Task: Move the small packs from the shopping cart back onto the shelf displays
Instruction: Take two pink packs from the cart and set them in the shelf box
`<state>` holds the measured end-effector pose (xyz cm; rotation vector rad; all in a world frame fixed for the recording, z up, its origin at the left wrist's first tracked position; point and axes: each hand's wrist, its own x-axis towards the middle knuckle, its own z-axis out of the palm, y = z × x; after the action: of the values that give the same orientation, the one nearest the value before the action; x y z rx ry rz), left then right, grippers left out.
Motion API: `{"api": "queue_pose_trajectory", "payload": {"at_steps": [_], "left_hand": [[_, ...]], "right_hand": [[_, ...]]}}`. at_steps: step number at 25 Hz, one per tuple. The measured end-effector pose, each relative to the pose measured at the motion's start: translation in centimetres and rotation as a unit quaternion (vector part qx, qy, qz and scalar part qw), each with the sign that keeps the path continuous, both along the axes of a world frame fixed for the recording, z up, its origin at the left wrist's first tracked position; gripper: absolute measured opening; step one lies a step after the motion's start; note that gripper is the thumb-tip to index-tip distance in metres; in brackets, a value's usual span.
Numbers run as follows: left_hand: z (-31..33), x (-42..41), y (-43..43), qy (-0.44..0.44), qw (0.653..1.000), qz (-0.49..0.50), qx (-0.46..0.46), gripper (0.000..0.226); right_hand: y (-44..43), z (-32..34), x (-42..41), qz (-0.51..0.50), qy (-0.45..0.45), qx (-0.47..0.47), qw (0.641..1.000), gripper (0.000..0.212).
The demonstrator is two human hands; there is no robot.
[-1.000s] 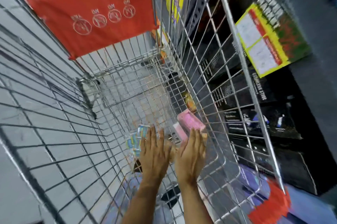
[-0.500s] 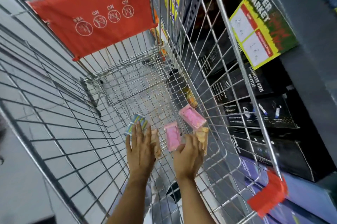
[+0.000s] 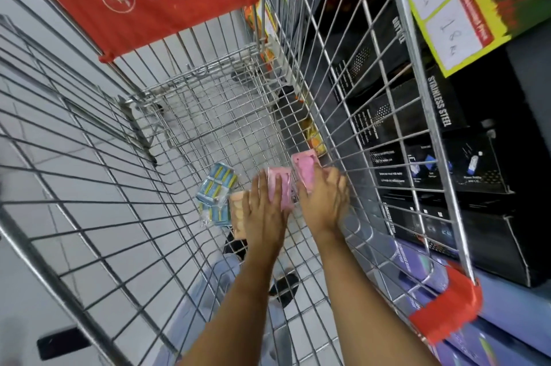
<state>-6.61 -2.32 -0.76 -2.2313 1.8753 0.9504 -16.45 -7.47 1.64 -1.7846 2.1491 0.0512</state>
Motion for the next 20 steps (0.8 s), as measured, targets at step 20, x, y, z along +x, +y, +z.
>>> {"api": "queue_pose_trajectory", "payload": {"at_steps": [20], "left_hand": [[7.3,2.8,-4.7,0.194,0.939,0.199,-0.205,0.07]], "right_hand": [[1.1,7.4,3.1,-0.043,-0.082,-0.115,0.989,0.051]]}}
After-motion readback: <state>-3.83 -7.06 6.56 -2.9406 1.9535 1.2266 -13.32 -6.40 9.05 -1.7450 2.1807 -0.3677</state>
